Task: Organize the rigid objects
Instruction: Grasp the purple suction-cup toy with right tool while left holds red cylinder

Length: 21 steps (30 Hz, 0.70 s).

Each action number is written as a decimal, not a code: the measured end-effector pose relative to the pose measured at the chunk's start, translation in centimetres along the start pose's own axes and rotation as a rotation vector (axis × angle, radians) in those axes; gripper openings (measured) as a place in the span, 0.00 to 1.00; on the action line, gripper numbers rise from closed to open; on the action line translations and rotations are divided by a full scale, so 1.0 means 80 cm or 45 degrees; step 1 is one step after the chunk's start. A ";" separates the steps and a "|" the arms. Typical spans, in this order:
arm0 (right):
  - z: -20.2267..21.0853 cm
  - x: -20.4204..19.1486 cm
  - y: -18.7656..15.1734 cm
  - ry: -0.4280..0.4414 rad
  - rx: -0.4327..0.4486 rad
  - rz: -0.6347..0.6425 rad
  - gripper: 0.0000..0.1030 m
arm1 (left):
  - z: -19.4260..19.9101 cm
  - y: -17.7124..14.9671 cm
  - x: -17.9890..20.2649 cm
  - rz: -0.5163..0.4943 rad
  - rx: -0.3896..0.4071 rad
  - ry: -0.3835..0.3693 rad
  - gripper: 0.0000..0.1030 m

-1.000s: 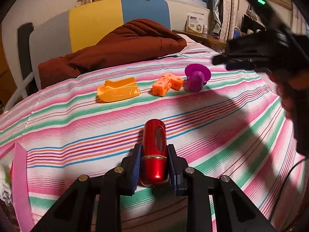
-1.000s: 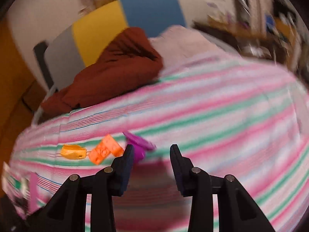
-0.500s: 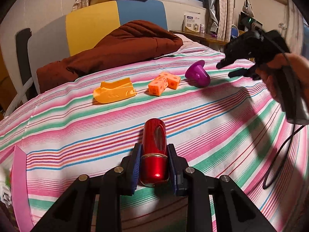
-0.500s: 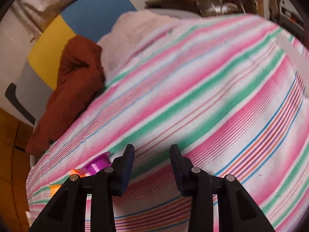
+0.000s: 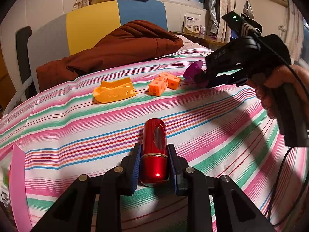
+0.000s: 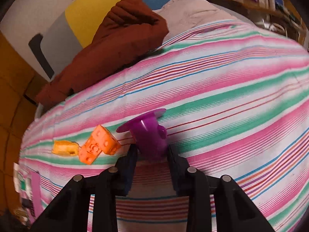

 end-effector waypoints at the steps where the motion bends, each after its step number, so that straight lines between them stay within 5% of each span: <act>1: 0.005 0.003 0.000 0.014 -0.003 -0.012 0.29 | 0.000 0.000 0.000 0.001 0.000 -0.001 0.26; 5: 0.037 0.009 -0.003 0.081 -0.003 -0.066 0.27 | -0.001 0.000 0.000 0.002 0.001 -0.002 0.26; 11: 0.037 -0.001 -0.005 -0.087 0.013 0.071 0.23 | -0.001 0.000 0.000 0.003 0.001 -0.003 0.26; 14: 0.030 0.000 -0.007 -0.060 -0.004 0.073 0.24 | 0.000 0.001 0.000 0.003 0.001 -0.003 0.26; 21: 0.041 -0.019 -0.006 -0.061 0.116 0.144 0.38 | 0.000 0.002 -0.001 0.008 0.002 -0.008 0.26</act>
Point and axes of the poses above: each gripper's, at about its wrist camera, not at the fingertips, and z roughly against the way its jaws point, x to its right, y to its top, the point moved 1 cm from there along -z, roughly the way its jaws point, and after that the axes turned 6 degrees about -y, right-handed, at the moved point
